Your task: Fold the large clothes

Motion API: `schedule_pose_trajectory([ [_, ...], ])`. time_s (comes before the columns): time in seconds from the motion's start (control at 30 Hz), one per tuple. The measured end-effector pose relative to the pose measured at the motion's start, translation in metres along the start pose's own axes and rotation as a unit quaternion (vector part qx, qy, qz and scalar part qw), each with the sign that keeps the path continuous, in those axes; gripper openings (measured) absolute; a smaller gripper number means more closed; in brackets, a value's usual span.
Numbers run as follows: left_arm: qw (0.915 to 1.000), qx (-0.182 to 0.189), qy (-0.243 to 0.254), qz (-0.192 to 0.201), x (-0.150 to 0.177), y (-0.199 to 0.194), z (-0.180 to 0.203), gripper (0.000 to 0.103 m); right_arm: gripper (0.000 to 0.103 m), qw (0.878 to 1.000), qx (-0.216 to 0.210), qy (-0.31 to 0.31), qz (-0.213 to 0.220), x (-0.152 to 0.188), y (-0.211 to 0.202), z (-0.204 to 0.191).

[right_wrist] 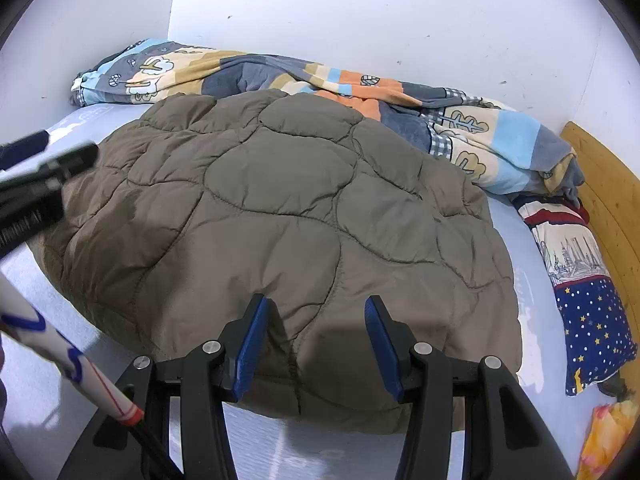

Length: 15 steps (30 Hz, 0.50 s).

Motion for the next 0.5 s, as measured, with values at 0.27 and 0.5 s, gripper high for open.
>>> schedule_pose_trajectory([
  [0.27, 0.9978, -0.048, -0.045, 0.007, 0.0, -0.005, -0.035, 0.071, 0.054, 1.0, -0.002, -0.004, -0.006, 0.002, 0.002, -0.001],
  [0.5, 0.9973, -0.052, -0.052, -0.005, 0.003, 0.001, -0.041, 0.071, 0.054, 1.0, -0.001, -0.008, -0.011, 0.004, 0.004, -0.001],
])
Point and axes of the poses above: each gripper's, at about its wrist camera, not at the fingertips, and y roughly the way its jaws point, z to its right, x to its underside, the point moved 4 cm from there along y, roughly the way its jaws point, and after that the axes turned 15 degrees about y, right-handed, at the moved point
